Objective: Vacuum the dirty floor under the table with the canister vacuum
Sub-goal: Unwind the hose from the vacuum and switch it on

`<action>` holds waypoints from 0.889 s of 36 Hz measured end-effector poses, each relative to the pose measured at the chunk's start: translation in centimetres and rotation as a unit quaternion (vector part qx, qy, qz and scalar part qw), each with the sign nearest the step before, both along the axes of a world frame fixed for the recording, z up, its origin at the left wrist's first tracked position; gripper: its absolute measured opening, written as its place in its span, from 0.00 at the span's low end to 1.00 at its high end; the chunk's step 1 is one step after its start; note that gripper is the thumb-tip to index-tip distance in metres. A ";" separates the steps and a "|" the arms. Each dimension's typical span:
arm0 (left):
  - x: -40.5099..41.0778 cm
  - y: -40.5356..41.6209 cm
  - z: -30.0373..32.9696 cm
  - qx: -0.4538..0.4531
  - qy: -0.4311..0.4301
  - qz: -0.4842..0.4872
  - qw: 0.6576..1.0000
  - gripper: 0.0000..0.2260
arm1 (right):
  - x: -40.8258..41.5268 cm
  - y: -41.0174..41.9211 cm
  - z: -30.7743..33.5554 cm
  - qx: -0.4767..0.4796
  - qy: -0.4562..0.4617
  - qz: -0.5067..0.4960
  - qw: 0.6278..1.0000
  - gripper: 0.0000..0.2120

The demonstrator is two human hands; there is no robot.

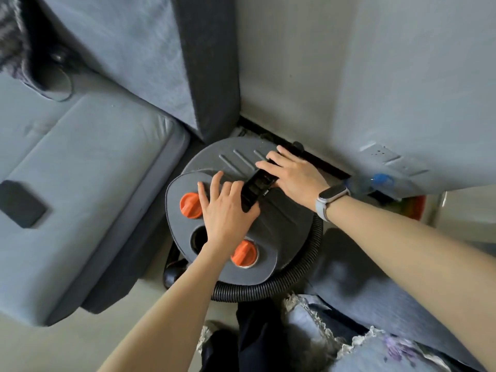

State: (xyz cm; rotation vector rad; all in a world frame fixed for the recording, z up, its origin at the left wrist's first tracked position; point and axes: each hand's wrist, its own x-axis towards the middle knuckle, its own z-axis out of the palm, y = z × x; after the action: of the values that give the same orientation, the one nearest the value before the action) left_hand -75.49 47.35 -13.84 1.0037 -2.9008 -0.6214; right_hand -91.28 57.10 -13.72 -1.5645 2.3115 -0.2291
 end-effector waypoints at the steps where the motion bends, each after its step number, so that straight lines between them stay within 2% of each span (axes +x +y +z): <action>1: 0.8 -0.3 -0.1 -0.003 -0.002 -0.004 1.000 0.19 | 0.9 -0.1 -0.1 -0.008 0.005 0.000 1.000 0.28; 6: 5.4 -2.5 0.0 -0.001 -0.015 -0.039 0.999 0.20 | 5.8 -0.7 -0.7 -0.030 0.018 -0.007 0.999 0.27; 11: 11.0 -3.2 0.1 -0.019 -0.003 -0.088 0.996 0.21 | 12.1 0.5 -1.0 -0.067 0.080 -0.022 0.994 0.26; 17: 16.3 -2.3 0.2 -0.025 -0.004 -0.099 0.995 0.20 | 18.2 1.6 -1.0 -0.053 0.059 -0.065 0.995 0.25; 20: 18.8 -2.7 0.4 -0.027 -0.018 -0.093 0.995 0.20 | 20.5 0.9 -0.5 -0.058 0.066 -0.046 0.995 0.22; 23: 21.9 -2.6 0.2 -0.042 -0.010 -0.083 0.996 0.19 | 23.0 0.6 0.4 -0.106 0.109 0.001 0.988 0.17; 25: 24.0 -2.4 0.1 -0.045 -0.002 -0.067 0.997 0.18 | 24.5 0.6 0.3 -0.113 0.109 0.020 0.987 0.18; 28: 26.5 -2.2 0.3 -0.044 -0.007 -0.056 0.997 0.19 | 26.7 1.0 0.1 -0.071 0.064 0.022 0.995 0.26; 32: 29.5 -2.4 0.6 -0.047 -0.023 -0.060 0.997 0.18 | 29.1 0.6 0.8 -0.049 0.044 0.061 0.996 0.26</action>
State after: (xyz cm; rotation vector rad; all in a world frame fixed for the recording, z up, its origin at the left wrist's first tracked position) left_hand -46.00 44.98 -13.27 0.8493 -3.0165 -0.4674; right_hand -62.14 57.69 -12.94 -1.7910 2.2911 -0.2523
